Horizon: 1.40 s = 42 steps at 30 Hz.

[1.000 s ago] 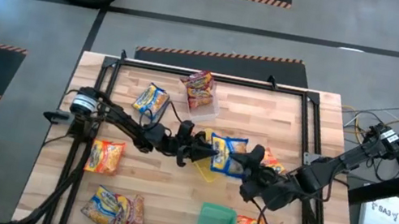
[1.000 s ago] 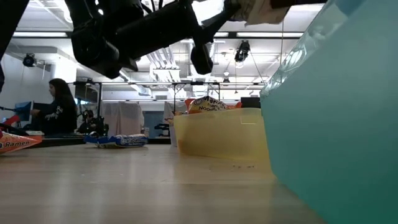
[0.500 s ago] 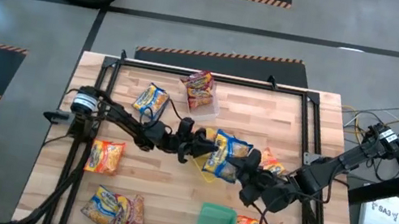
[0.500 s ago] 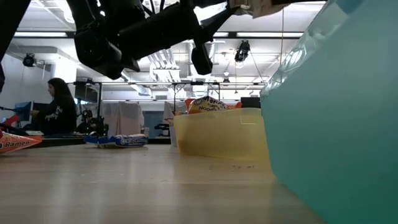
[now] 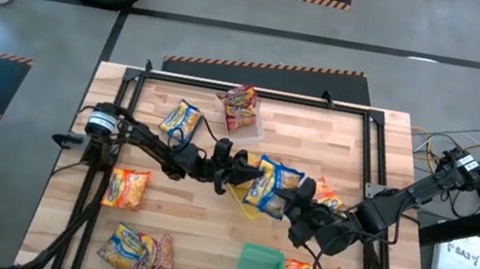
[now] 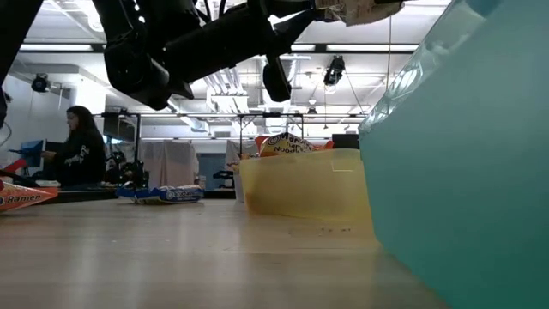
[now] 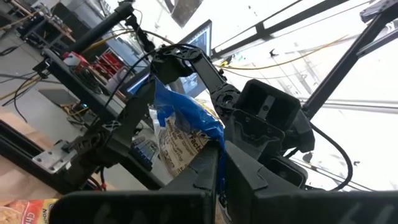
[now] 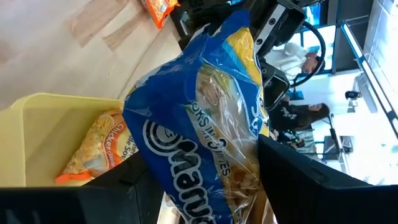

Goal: Sort Maruchan noodles
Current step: Put the blue noodle pack into the green bin

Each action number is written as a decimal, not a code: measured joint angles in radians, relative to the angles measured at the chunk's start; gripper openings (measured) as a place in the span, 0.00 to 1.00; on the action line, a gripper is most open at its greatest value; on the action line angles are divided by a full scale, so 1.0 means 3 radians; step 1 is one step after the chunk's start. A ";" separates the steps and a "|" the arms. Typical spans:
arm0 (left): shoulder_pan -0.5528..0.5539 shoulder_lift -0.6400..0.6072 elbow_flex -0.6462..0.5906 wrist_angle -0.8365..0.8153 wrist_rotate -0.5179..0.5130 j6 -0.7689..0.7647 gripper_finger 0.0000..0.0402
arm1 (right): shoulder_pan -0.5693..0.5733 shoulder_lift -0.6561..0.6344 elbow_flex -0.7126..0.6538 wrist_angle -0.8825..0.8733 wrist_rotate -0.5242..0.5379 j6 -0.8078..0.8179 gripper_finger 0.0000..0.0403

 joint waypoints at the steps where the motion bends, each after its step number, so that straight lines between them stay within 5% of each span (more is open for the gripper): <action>1: 0.0002 0.0000 0.0000 0.0000 0.0000 0.0000 0.00 | 0.0000 0.0000 0.0000 0.0000 0.0012 0.0017 0.54; 25: 0.0006 -0.0001 -0.0008 -0.0015 0.0061 0.0000 0.00 | -0.0027 0.0018 -0.0002 0.0312 0.0354 0.0303 0.54; 33: 0.0076 -0.0001 -0.0007 0.0002 0.0094 0.0000 0.00 | -0.0027 0.0018 -0.0001 0.0223 -0.0141 0.0453 0.70; 42: 0.0347 -0.0009 -0.0009 0.0009 0.0304 -0.0039 0.00 | 0.0059 -0.0024 0.0000 0.0230 0.0197 0.0639 0.84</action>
